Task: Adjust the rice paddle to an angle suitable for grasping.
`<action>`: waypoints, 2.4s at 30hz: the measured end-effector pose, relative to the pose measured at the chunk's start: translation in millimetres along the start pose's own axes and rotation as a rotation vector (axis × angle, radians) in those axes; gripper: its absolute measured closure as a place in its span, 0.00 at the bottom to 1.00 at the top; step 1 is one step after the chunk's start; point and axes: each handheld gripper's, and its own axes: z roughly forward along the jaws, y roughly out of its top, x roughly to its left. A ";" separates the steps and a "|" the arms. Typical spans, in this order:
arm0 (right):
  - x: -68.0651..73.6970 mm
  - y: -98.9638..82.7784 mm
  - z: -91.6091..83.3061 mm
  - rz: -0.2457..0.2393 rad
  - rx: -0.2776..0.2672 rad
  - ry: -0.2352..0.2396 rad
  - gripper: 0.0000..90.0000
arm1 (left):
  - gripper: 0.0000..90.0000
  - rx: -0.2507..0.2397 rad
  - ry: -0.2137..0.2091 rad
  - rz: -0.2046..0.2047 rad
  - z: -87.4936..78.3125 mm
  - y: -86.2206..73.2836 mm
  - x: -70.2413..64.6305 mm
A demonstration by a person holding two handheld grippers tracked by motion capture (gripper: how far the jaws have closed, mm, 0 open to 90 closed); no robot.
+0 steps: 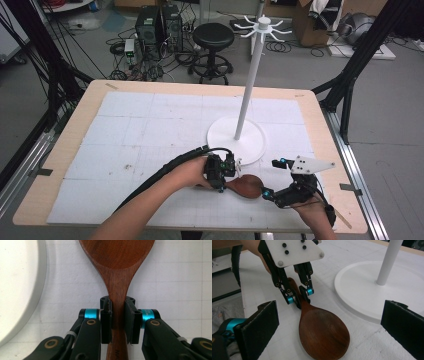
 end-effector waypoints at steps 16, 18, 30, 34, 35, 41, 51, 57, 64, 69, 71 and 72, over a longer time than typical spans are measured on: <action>0.0 0.0 -0.3 0.003 -0.001 -0.003 0.00 | 0.86 -0.031 -0.003 0.010 -0.1 3.9 -0.3; 0.0 0.0 -0.2 0.001 -0.002 -0.003 0.00 | 0.86 -0.040 0.001 0.018 -0.2 4.6 -0.1; -0.3 -0.1 -0.3 0.001 -0.001 -0.001 0.00 | 0.76 -0.090 0.033 -0.017 -9.8 3.9 2.4; -0.3 -0.2 0.0 0.003 0.000 0.002 0.00 | 0.69 -0.100 0.040 -0.025 -16.2 2.4 1.9; -0.3 -0.1 0.0 0.003 0.000 0.002 0.00 | 0.68 -0.104 0.037 -0.034 -18.6 2.2 1.1; -0.5 0.1 0.2 -0.001 -0.004 0.003 0.00 | 0.54 -0.157 0.012 -0.092 -30.4 -1.3 -3.0; 0.1 0.6 0.6 0.004 -0.006 0.008 0.00 | 0.35 -0.227 0.019 -0.203 -43.5 -22.6 -9.3; 1.1 1.2 1.9 -0.001 -0.006 0.012 0.00 | 0.28 -0.274 0.010 -0.247 -50.4 -40.8 -14.3; 1.8 1.5 3.0 -0.001 -0.001 0.014 0.00 | 0.19 -0.297 0.035 -0.270 -59.5 -62.1 -18.6; 2.0 2.0 3.6 -0.002 0.002 0.015 0.00 | 0.11 -0.316 0.059 -0.290 -68.6 -76.1 -24.2; 2.2 2.2 4.3 -0.006 0.003 0.015 0.00 | 0.09 -0.322 0.063 -0.299 -71.8 -81.6 -26.0; 2.3 2.4 4.5 -0.009 0.004 0.015 0.00 | 0.08 -0.325 0.069 -0.302 -73.3 -84.2 -26.7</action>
